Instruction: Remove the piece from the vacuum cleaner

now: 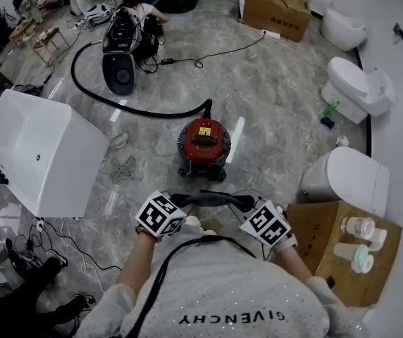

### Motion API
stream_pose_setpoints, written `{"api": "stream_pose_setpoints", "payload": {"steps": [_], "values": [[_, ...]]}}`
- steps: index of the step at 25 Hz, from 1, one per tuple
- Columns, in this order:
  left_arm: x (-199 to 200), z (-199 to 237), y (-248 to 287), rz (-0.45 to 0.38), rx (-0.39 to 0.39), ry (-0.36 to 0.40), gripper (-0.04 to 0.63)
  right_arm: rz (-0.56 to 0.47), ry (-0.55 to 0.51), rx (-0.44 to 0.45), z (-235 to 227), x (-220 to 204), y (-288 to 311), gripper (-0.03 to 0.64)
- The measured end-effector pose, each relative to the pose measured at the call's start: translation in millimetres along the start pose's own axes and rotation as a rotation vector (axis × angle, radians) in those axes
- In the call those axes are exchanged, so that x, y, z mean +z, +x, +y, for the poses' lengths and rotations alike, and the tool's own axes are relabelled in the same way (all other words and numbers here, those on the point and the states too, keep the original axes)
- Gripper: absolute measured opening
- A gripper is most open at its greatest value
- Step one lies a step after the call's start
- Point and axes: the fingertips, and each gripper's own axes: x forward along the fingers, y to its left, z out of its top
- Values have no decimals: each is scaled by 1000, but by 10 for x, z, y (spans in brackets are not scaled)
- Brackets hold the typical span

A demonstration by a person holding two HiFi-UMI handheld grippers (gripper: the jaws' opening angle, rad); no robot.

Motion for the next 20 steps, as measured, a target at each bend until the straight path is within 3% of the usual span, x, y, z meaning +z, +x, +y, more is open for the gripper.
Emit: {"api": "stream_pose_setpoints", "payload": {"steps": [20], "values": [[-28,136,-69,15,13,0,33,6,-25,10,-13,106,129,25]]}}
